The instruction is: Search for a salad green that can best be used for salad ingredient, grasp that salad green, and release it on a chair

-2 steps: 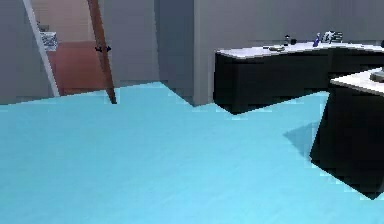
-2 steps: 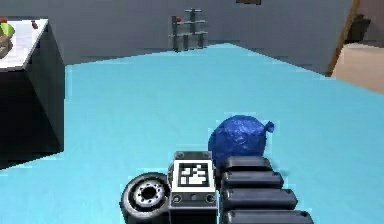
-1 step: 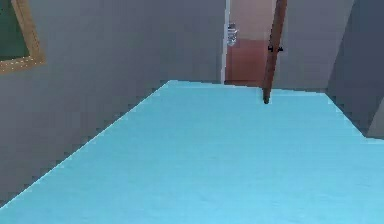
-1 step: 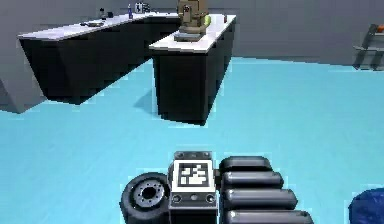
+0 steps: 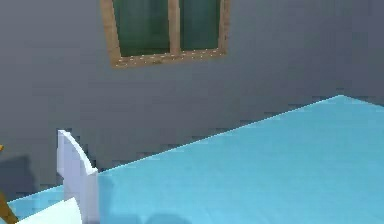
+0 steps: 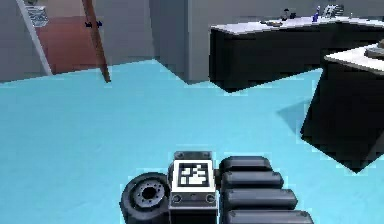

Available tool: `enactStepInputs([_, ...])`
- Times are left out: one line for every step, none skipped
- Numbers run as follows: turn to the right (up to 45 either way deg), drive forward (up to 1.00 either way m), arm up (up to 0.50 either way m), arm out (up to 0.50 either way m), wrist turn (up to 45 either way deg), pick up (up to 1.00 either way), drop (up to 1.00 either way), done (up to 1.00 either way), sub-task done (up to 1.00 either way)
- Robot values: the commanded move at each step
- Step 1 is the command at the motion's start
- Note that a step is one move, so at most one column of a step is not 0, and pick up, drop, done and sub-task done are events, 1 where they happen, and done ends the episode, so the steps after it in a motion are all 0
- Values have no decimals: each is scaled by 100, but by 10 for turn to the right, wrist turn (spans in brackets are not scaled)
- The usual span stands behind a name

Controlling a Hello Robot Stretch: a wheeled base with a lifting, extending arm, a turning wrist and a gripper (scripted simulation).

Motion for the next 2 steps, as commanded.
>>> enactStepInputs([-420, 0, 0, 0, 0, 0, 0, 0, 0])
enactStepInputs([-450, 0, 0, 0, 0, 0, 0, 0, 0])
